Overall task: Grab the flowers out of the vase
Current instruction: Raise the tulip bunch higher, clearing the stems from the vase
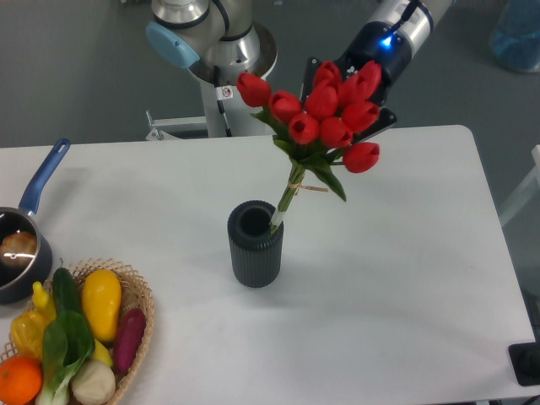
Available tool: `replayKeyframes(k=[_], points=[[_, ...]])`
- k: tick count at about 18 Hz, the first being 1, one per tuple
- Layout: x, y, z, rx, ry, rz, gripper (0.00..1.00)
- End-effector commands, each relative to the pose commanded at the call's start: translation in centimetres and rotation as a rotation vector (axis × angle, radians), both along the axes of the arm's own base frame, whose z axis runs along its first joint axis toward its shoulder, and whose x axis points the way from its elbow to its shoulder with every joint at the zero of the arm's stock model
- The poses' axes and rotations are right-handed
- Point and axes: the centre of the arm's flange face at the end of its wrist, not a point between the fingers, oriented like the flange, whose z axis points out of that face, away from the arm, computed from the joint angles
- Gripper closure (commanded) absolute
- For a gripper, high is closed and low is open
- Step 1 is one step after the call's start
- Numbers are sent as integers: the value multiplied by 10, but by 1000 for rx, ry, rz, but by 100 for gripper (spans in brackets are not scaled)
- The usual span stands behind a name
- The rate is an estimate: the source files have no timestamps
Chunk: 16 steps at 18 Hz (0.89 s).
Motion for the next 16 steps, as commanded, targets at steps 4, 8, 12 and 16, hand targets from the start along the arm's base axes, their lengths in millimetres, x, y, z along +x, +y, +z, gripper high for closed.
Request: replayKeyframes(k=[4, 8, 12, 16], points=[[-3, -1, 0, 7, 3, 3, 63], [-9, 0, 7, 2, 31, 2, 63], [-21, -1, 11, -47, 71, 7, 63], [-25, -4, 9, -127, 119, 10, 63]])
